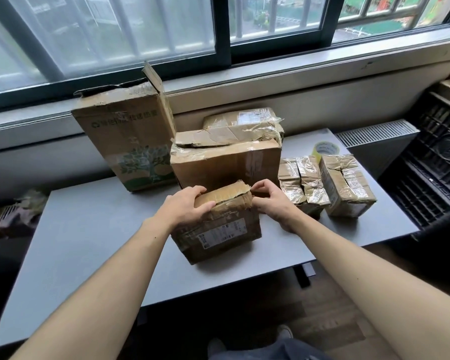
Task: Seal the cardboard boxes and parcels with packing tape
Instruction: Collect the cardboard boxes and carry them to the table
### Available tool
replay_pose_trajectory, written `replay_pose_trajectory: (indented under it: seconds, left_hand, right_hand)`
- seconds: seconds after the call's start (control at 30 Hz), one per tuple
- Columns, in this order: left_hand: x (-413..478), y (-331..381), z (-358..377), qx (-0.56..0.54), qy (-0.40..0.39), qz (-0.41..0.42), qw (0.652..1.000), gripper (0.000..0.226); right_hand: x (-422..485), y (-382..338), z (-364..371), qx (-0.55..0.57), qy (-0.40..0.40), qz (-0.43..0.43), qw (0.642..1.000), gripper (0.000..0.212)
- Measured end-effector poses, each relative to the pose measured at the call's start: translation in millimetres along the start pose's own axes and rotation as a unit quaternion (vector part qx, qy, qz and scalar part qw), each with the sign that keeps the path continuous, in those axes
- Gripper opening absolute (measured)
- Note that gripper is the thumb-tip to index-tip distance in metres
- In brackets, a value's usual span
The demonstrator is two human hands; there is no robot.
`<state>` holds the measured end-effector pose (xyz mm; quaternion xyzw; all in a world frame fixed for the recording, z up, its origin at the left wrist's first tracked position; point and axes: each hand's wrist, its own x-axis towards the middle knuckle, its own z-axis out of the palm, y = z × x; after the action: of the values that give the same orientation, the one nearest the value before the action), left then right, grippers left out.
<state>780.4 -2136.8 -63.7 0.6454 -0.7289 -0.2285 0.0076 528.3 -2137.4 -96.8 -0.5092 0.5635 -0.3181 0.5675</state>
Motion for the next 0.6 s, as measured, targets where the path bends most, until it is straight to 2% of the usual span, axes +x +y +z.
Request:
replay_pose_trajectory:
  seconds: [0.13, 0.27, 0.47, 0.6]
  left_hand:
    - [3.9, 7.4, -2.1, -0.013, 0.010, 0.031, 0.999, 0.057]
    - [9.8, 17.1, -7.8, -0.043, 0.032, 0.060, 0.997, 0.048]
    - [23.1, 36.8, -15.2, -0.072, 0.072, 0.135, 0.986, 0.039]
    - [38.2, 68.2, -12.3, -0.088, 0.084, 0.200, 0.972, 0.031]
  right_hand:
    - [5.5, 3.7, -6.9, -0.073, 0.062, -0.013, 0.995, 0.020]
    - [4.7, -5.2, -11.5, -0.064, 0.128, -0.027, 0.989, 0.015]
    - [-2.4, -9.1, -19.6, -0.063, 0.184, -0.023, 0.981, 0.007]
    - [-12.2, -8.6, -37.3, -0.056, 0.243, -0.021, 0.968, 0.013]
